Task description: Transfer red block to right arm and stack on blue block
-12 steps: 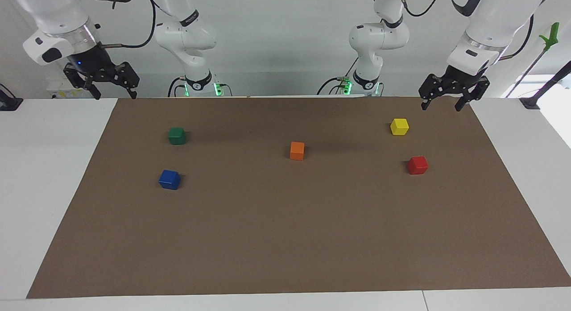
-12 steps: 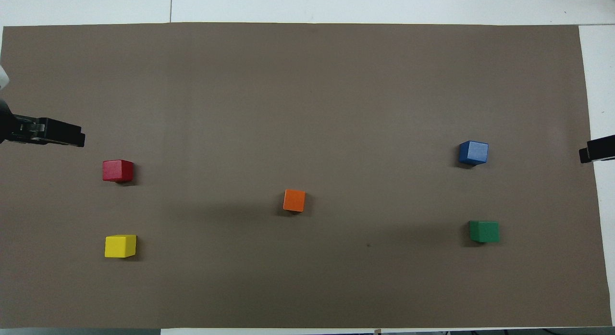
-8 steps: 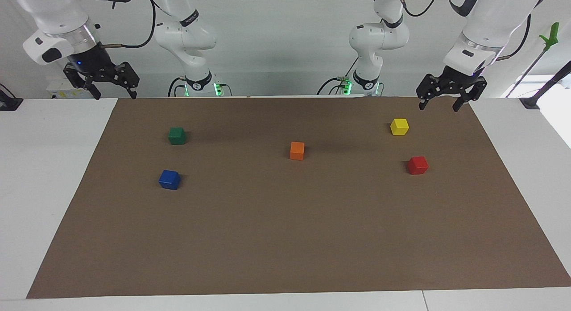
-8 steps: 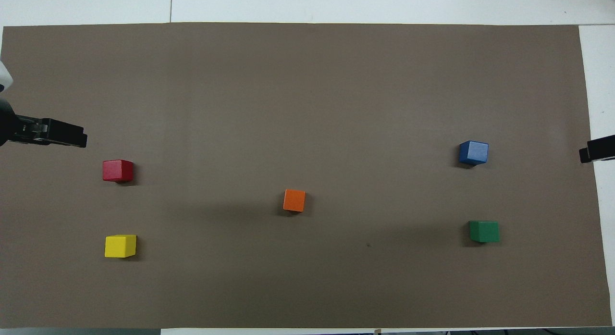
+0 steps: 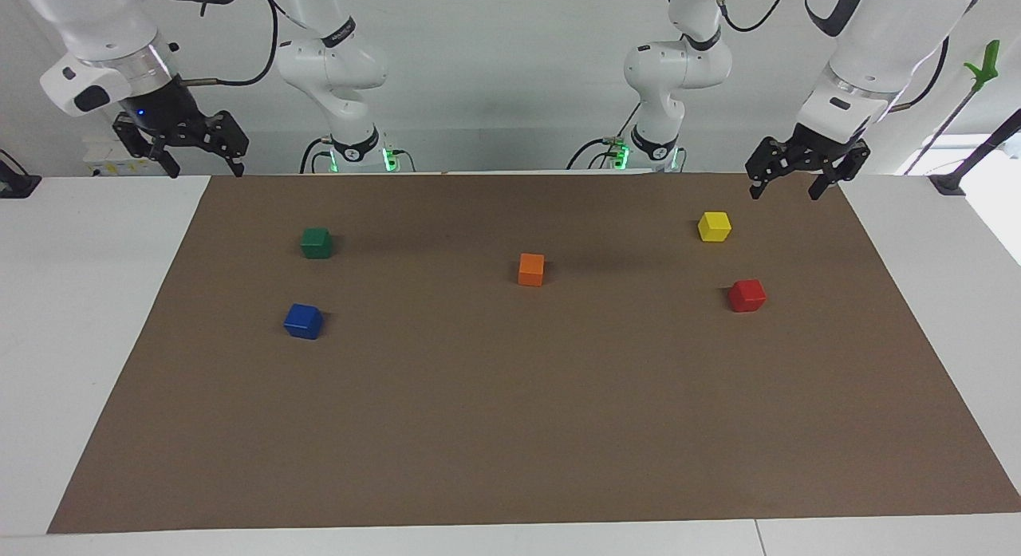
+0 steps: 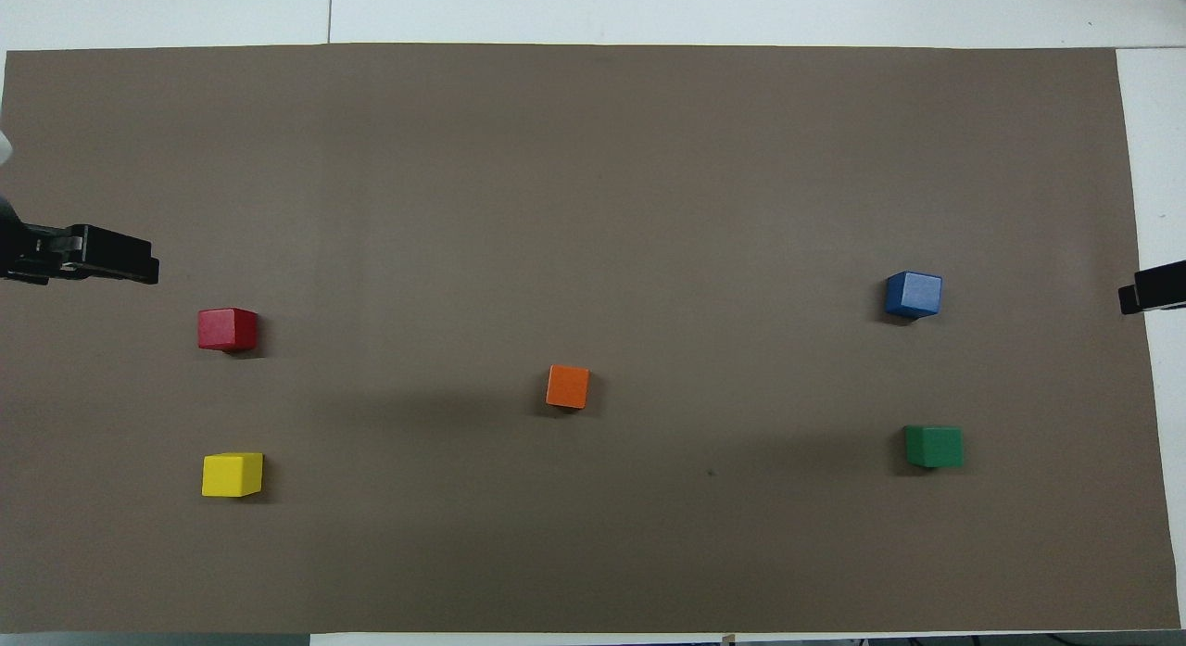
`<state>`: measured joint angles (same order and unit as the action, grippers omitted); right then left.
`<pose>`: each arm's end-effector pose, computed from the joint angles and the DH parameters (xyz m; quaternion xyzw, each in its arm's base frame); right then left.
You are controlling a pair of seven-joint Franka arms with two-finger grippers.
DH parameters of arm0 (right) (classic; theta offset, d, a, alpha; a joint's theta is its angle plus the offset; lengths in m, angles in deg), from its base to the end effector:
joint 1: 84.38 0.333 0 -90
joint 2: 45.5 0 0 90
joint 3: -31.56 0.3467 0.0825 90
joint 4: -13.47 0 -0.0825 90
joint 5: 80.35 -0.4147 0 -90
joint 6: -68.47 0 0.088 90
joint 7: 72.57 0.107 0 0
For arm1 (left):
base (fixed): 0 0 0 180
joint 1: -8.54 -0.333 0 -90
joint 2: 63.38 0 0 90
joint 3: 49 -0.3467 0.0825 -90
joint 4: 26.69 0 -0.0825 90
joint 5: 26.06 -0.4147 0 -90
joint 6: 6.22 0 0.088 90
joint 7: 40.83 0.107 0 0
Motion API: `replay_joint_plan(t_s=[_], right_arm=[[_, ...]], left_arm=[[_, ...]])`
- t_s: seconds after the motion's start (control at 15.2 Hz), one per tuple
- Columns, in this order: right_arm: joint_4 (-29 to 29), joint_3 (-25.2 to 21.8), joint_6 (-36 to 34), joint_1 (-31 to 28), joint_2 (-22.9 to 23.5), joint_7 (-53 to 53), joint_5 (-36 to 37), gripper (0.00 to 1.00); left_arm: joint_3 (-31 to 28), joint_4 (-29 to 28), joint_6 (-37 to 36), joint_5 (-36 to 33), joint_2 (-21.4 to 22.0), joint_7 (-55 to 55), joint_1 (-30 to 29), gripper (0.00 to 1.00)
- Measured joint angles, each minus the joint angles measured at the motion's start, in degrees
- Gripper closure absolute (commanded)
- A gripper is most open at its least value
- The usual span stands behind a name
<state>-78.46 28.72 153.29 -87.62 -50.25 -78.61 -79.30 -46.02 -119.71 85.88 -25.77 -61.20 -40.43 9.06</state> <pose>0.5438 -0.0614 0.6776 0.9998 -0.0009 -0.0213 0.0049 0.5743 -0.0363 0.6539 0.9994 -0.0340 0.0109 0.0018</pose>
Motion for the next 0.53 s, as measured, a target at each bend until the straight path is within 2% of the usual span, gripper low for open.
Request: replay_joint_plan(t_s=[0.53], right_arm=[[-0.31,-0.02,-0.36,-0.07,-0.05,0.0,0.0,0.0]], left_arm=[[-0.81,-17.83,17.67,-1.83,-1.1,-0.05,-0.32,0.0]])
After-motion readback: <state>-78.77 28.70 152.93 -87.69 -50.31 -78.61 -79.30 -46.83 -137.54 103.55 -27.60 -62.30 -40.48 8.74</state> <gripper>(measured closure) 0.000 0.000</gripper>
